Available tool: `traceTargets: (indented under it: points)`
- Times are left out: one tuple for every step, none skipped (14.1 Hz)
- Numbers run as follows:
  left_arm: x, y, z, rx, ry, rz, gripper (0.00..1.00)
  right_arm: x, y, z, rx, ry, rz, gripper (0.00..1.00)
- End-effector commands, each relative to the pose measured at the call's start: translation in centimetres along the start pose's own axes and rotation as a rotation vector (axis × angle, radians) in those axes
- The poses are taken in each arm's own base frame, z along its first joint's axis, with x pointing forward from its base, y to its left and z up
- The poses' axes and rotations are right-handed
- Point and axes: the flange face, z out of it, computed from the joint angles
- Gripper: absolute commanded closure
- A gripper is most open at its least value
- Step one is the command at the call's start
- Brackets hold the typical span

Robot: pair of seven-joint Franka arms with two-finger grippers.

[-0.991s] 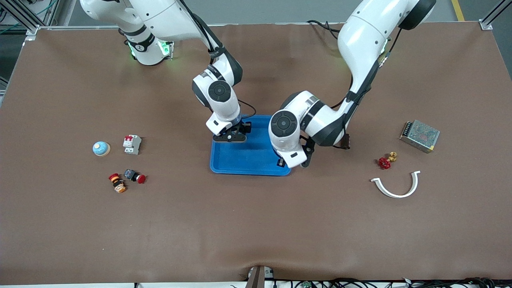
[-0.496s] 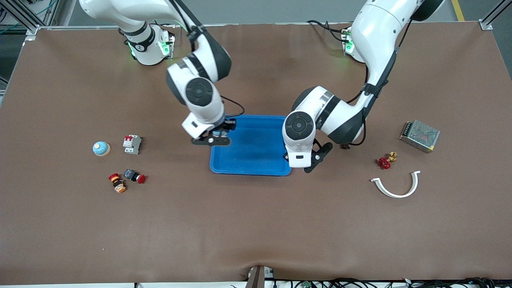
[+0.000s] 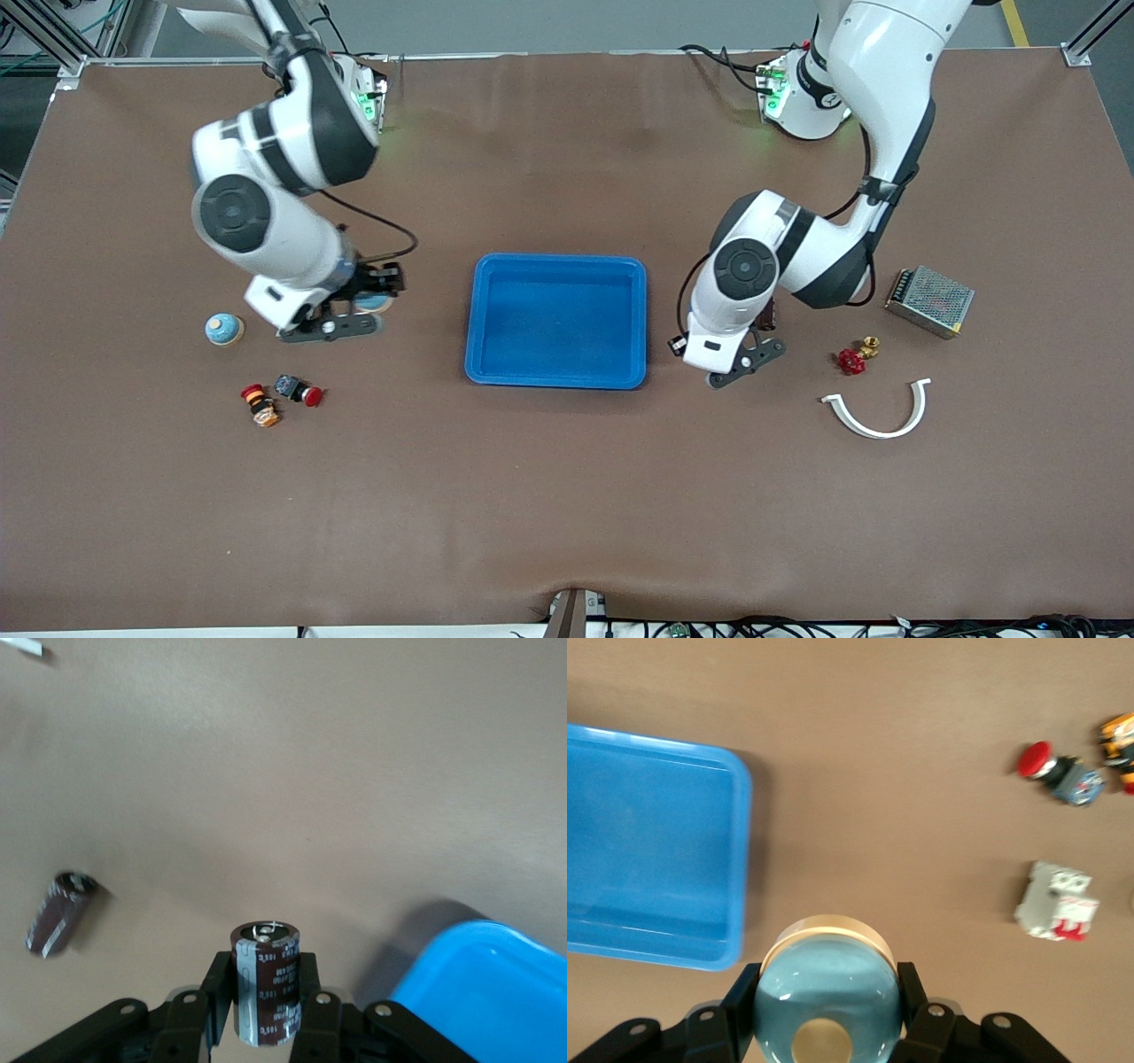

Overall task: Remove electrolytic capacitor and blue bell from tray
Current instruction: 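Lower the bell beside the first bell while the left gripper lowers the capacitor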

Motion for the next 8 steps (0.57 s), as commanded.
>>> traceTargets:
  points:
    - [1.0, -3.0, 0.5, 0.011, 0.026, 0.095, 1.0, -0.7, 4.4, 1.8, 0.005, 0.015, -0.055, 0.57]
    - [1.5, -3.9, 0.8, 0.009, 0.025, 0.129, 1.0, -0.8, 5.5, 2.9, 0.008, 0.035, -0.082, 0.57]
    - [2.1, -4.8, 1.2, 0.005, 0.025, 0.164, 1.0, -0.8, 6.4, 4.1, 0.009, 0.049, -0.092, 0.57]
    - [2.8, -5.6, 1.5, -0.002, 0.028, 0.196, 1.0, -0.8, 6.9, 5.1, 0.009, 0.062, -0.09, 0.57]
    - [3.6, -6.4, 1.9, -0.012, 0.033, 0.241, 1.0, -0.9, 7.1, 6.3, 0.007, 0.071, -0.087, 0.57]
    - [4.1, -7.0, 2.3, -0.021, 0.039, 0.284, 1.0, -1.1, 7.2, 7.5, 0.006, 0.082, -0.088, 0.57]
    - [4.9, -7.7, 2.6, -0.03, 0.045, 0.318, 1.0, -1.2, 7.4, 8.7, 0.004, 0.099, -0.094, 0.57]
    - [5.5, -8.3, 2.8, -0.034, 0.049, 0.352, 1.0, -1.3, 7.5, 9.4, 0.003, 0.119, -0.103, 0.57]
